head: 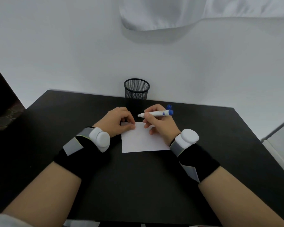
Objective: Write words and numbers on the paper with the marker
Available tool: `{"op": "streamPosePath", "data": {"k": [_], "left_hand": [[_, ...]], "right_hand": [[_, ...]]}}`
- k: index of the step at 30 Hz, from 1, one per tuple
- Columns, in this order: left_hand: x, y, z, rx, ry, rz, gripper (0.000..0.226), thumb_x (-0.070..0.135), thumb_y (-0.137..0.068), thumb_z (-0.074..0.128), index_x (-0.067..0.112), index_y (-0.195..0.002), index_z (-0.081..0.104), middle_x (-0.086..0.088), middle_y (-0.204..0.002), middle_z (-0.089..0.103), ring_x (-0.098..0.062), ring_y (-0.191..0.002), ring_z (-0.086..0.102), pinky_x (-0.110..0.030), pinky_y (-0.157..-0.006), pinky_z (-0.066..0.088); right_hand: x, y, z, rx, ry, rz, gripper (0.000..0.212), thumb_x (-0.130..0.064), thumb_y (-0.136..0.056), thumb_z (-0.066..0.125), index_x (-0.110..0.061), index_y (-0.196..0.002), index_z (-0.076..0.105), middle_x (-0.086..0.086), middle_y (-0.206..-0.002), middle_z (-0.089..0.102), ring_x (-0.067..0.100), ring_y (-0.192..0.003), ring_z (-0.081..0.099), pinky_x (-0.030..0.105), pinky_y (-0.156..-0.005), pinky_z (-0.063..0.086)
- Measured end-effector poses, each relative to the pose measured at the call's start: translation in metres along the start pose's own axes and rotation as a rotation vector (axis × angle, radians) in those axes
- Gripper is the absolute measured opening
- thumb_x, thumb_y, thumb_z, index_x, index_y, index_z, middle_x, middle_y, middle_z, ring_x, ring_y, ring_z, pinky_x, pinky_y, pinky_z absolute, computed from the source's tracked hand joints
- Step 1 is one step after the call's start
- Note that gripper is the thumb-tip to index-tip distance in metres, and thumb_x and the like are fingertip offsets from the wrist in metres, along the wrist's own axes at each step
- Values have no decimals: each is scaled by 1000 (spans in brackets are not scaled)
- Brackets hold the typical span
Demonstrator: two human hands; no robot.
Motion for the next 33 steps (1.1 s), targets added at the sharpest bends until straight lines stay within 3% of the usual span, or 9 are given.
{"op": "streamPosePath", "data": {"k": [5, 8, 15, 24, 33], "left_hand": [[-7, 2, -3, 70, -30, -19, 6, 26, -83, 69, 24, -88, 70, 5, -97, 58, -10, -90, 53, -22, -84, 42], [-9, 2, -3, 81, -25, -30, 3, 24, -83, 69, 24, -85, 69, 6, -92, 57, -7, -81, 55, -14, -76, 40], [-9, 1, -2, 100, -13, -26, 3, 22, -82, 70, 22, -85, 71, 9, -86, 56, -2, -77, 54, -5, -72, 39], [-10, 3, -1, 125, 9, -40, 4, 20, -82, 70, 21, -85, 71, 11, -83, 56, -1, -74, 55, -4, -69, 40], [-10, 3, -1, 115, 32, -69, 3, 22, -82, 70, 24, -85, 70, 10, -84, 58, -2, -75, 55, -4, -69, 40]], "right_hand": [[6, -1, 2, 76, -1, 53, 17, -20, -94, 62, -4, -91, 56, 19, -80, 69, 20, -58, 65, 26, -44, 52], [5, -1, 1, 72, 24, 43, 20, -21, -94, 63, -6, -83, 56, 21, -77, 69, 20, -54, 64, 26, -42, 52], [9, -3, 5, 115, 169, -14, 25, -24, -92, 64, -9, -76, 52, 8, -63, 67, 12, -44, 54, 21, -40, 43], [9, -1, 8, 59, 215, -39, 23, -26, -91, 67, -12, -76, 55, 2, -67, 71, 6, -44, 54, 16, -49, 47], [10, -1, 9, 82, 278, -38, 22, -25, -91, 66, -11, -79, 54, 0, -67, 69, 1, -42, 56, 12, -47, 47]]}}
Point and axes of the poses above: each hand's wrist, its own y-axis away from the middle knuckle, its own z-axis out of the palm, x = y × z, the point moved 1 cm from there along -y, towards the middle knuckle
